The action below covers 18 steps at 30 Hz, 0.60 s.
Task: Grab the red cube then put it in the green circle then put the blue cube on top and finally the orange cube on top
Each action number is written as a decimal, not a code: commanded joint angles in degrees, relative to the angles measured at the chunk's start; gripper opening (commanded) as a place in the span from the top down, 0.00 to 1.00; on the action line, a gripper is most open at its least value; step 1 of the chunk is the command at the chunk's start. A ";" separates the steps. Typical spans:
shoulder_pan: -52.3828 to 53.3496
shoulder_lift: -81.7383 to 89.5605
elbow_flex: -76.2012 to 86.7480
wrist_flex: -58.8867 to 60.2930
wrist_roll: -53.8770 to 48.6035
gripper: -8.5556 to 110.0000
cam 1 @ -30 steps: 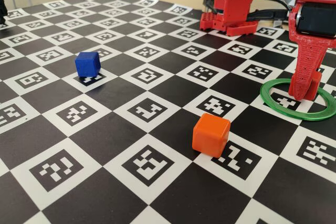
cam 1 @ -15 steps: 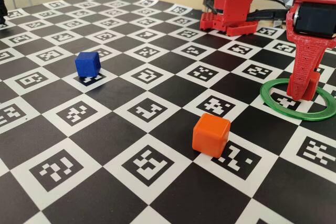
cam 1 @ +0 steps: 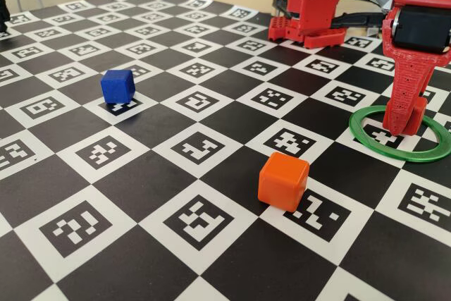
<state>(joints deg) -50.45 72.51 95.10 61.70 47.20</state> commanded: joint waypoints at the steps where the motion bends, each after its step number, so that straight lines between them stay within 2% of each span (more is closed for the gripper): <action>1: 0.62 1.41 -0.44 0.35 -0.18 0.88; 18: -0.09 0.79 -0.09 0.18 0.26 0.86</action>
<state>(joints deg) -50.45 72.07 95.36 61.61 47.20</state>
